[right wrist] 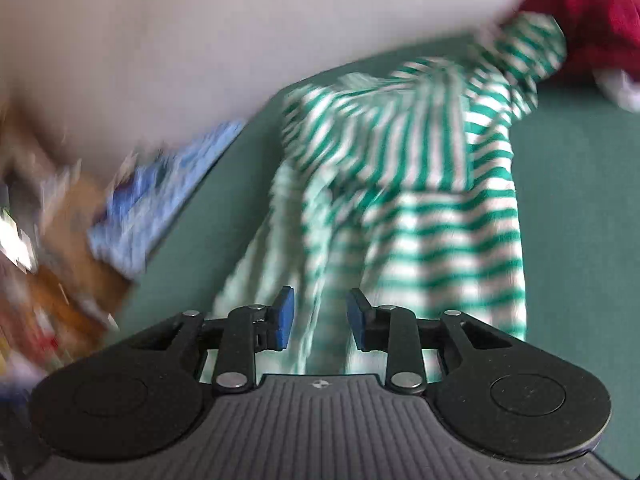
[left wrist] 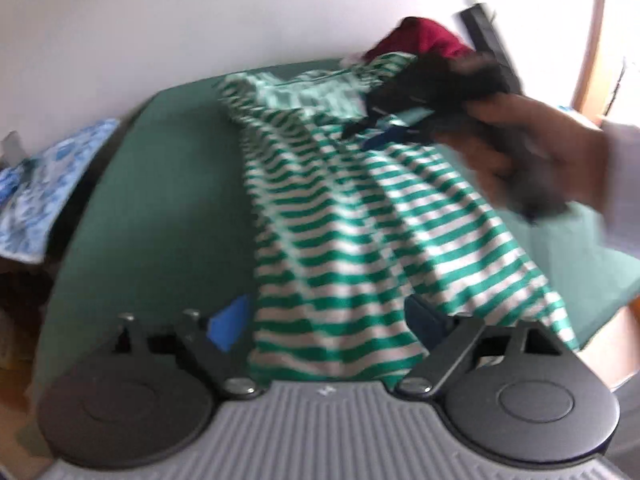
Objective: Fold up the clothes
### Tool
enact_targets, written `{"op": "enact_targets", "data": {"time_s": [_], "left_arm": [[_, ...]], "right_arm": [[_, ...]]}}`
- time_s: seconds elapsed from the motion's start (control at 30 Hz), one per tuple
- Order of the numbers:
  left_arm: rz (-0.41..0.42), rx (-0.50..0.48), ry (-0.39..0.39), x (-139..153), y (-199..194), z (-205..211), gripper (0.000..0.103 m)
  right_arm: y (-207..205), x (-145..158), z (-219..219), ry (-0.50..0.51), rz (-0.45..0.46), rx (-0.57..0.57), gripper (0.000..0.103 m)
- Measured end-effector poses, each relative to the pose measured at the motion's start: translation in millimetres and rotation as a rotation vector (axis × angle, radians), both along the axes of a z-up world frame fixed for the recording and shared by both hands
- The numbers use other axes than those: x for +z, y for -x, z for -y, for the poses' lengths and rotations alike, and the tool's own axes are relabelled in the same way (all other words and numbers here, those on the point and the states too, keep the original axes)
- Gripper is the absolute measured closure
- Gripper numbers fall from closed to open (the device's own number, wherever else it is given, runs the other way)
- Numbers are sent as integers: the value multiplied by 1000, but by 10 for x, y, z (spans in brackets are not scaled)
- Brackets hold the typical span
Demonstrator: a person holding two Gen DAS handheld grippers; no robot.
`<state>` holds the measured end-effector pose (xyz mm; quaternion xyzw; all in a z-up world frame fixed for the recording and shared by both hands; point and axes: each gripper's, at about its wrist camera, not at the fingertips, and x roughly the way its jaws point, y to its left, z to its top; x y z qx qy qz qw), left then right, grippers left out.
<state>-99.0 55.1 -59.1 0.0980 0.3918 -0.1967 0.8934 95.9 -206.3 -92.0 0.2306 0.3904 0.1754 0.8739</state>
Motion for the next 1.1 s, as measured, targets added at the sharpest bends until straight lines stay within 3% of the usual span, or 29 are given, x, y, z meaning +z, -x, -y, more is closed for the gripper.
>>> {"op": "enact_targets", "data": {"time_s": [0.07,0.17,0.27,0.33,0.43,0.57,1.0,1.07,1.1], "left_arm": [[-58,-46,-18,-122,-30,57,14],[-144,-116,-45,-304,-75,142,14],[-134,-194,-74,-329,-90,149,8],[-156,-208,-59,-357,-158,113,1],[-155,-230,-49,-382,-184,110,1],[-135,-237,-36,-399,-149,90,1],[-128,-202,-26,-404,8,41,1],[-123,-192,-25,-427,-23,42,1],[-125,-187,-24,-423,-27,47,1]], "right_arm": [[-270,-93,162,-101,-78,-129,71],[-419,-130,332,-74,-78,-273,70],[-506,-156,486,-38,-65,-379,72],[-518,-161,469,-30,-54,-353,73],[-575,-130,395,45,-42,-312,94],[-595,-111,430,84,-21,-314,101],[-593,-84,498,317,80,-415,103],[-561,-61,614,252,40,-432,99],[-492,-9,672,152,48,-417,98]]}}
